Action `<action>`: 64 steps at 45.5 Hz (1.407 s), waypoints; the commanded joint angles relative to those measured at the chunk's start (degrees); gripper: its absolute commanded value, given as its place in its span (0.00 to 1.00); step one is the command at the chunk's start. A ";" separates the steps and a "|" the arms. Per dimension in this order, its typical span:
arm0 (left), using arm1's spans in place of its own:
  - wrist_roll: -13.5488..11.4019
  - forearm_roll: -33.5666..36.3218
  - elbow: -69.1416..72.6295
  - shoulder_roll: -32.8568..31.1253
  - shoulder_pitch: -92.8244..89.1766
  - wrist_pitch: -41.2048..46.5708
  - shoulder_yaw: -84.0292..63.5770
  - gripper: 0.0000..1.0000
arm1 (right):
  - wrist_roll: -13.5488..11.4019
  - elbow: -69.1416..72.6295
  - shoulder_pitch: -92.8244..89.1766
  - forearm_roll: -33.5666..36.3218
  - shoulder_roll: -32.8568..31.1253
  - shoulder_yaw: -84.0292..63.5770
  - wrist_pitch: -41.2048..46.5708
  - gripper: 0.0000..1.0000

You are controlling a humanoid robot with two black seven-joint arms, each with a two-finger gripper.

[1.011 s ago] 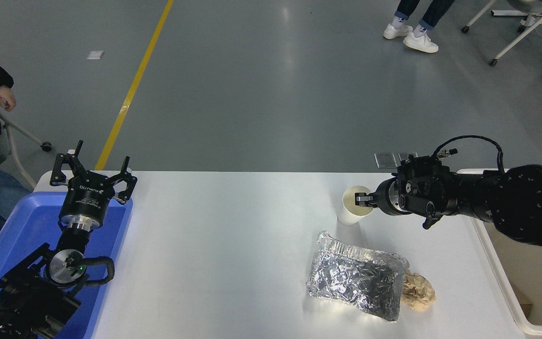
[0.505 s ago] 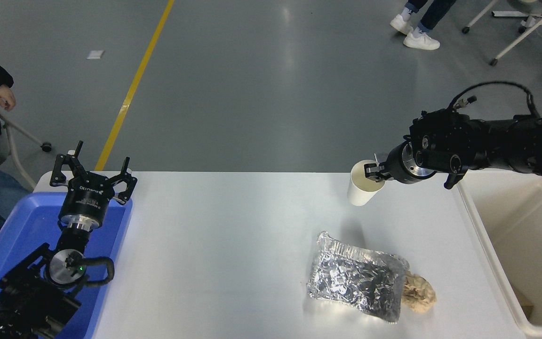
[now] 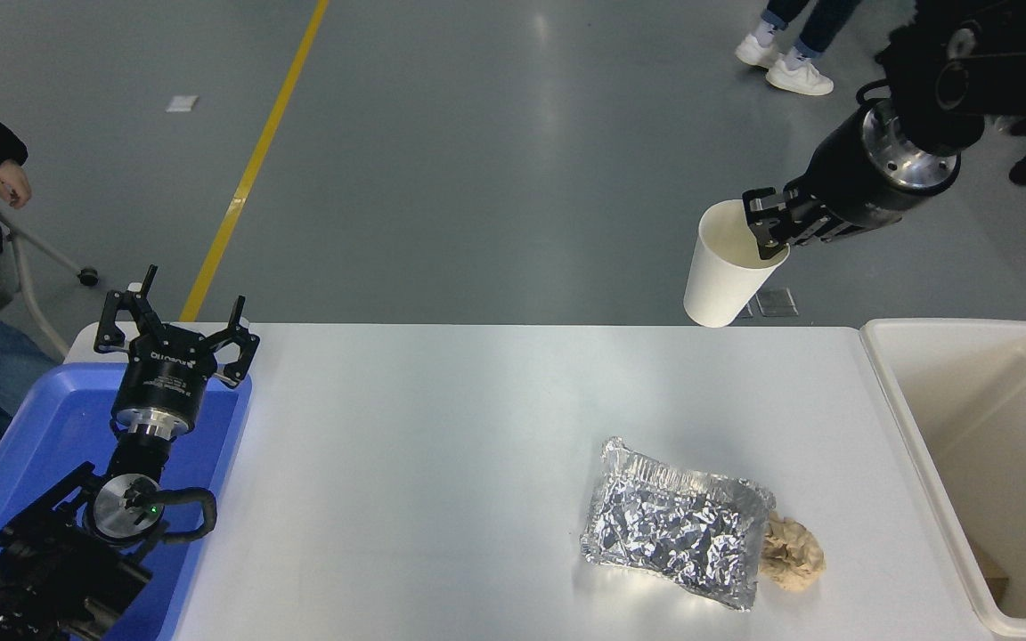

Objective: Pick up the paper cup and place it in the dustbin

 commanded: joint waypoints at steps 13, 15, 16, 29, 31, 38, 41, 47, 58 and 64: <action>-0.09 0.00 0.00 -0.07 0.00 0.00 0.00 1.00 | 0.21 -2.19 4.62 -9.53 -11.15 -12.93 2.42 0.00; -0.09 0.00 0.00 -0.07 0.00 0.00 0.00 1.00 | 0.30 -4.65 3.75 -13.93 -15.36 -12.93 2.42 0.00; -0.09 0.00 0.00 0.02 0.00 0.00 0.00 1.00 | 0.30 -5.97 2.70 -15.95 -17.74 -12.67 2.42 0.00; -0.09 -0.09 0.00 0.02 0.00 0.00 0.00 1.00 | 2.93 -26.89 -19.18 -28.18 -36.03 -3.27 -1.70 0.00; -0.09 -0.09 0.00 0.02 0.00 0.00 0.00 1.00 | 3.11 -28.74 -23.40 -28.36 -37.18 -1.51 -3.81 0.00; -0.09 -0.09 0.00 0.02 0.00 0.00 0.00 1.00 | 2.94 -34.45 -39.13 -27.66 -39.38 5.42 -11.89 0.00; -0.09 -0.09 0.00 0.02 0.00 0.00 0.00 1.00 | 2.85 -36.21 -47.21 -27.48 -39.03 10.08 -15.06 0.00; -0.09 -0.09 0.00 0.02 0.00 0.09 0.00 1.00 | 1.71 -39.19 -64.70 -26.96 -37.54 24.40 -19.72 0.00; -0.09 -0.09 0.00 0.02 0.00 0.00 0.00 1.00 | 1.18 -50.18 -84.49 -26.96 -29.37 42.78 -24.20 0.00; -0.09 -0.09 0.00 0.02 0.00 0.09 0.00 1.00 | 1.09 -54.58 -91.26 -26.08 -25.24 48.06 -26.93 0.00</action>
